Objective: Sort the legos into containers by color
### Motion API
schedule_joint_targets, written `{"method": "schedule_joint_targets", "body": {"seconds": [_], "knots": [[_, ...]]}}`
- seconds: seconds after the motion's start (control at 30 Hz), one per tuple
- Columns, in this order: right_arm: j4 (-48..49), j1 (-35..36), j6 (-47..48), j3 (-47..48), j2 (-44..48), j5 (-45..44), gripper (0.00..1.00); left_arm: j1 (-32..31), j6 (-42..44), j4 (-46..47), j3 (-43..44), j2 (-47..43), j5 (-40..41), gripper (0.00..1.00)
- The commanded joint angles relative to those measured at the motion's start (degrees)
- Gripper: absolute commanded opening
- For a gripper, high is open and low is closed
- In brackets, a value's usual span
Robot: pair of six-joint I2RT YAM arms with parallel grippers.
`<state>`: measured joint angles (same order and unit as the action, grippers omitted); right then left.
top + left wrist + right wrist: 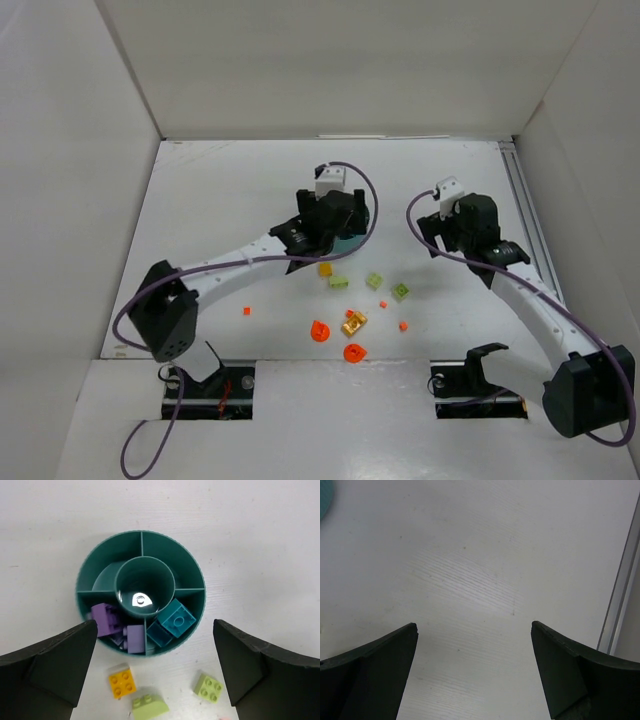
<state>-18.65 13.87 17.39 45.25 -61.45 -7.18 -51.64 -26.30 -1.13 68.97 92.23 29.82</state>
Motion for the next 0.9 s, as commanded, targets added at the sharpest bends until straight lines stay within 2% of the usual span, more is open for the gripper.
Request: {"method": "schedule_joint_targets", "body": {"seconds": [0.0,0.17,0.27,0.47,0.73,0.87], "knots": [[3.80,1.93,2.12,-1.05,0.81,5.68,1.00,2.06,-3.65,-1.33,-2.95,-11.25,-0.72,1.00],[5.82,9.93,3.97,-1.66,-3.31,10.78,1.00,9.17,-10.16,-4.85,-13.74,-20.23,-4.50,1.00],[6.35,16.70,5.10,0.52,-8.57,11.39,0.94,13.21,-12.28,-8.09,-18.76,-24.19,-6.08,1.00],[3.72,25.93,6.34,5.28,-19.48,9.20,0.90,15.95,-15.96,-12.23,-25.37,-30.42,-6.71,1.00],[4.94,26.47,4.42,5.28,-25.65,10.78,0.89,17.01,-17.55,-12.76,-29.86,-35.01,-7.76,1.00],[4.94,27.00,3.79,3.18,-25.65,10.78,0.82,17.01,-17.55,-12.76,-30.39,-35.62,-7.76,1.00]]}}
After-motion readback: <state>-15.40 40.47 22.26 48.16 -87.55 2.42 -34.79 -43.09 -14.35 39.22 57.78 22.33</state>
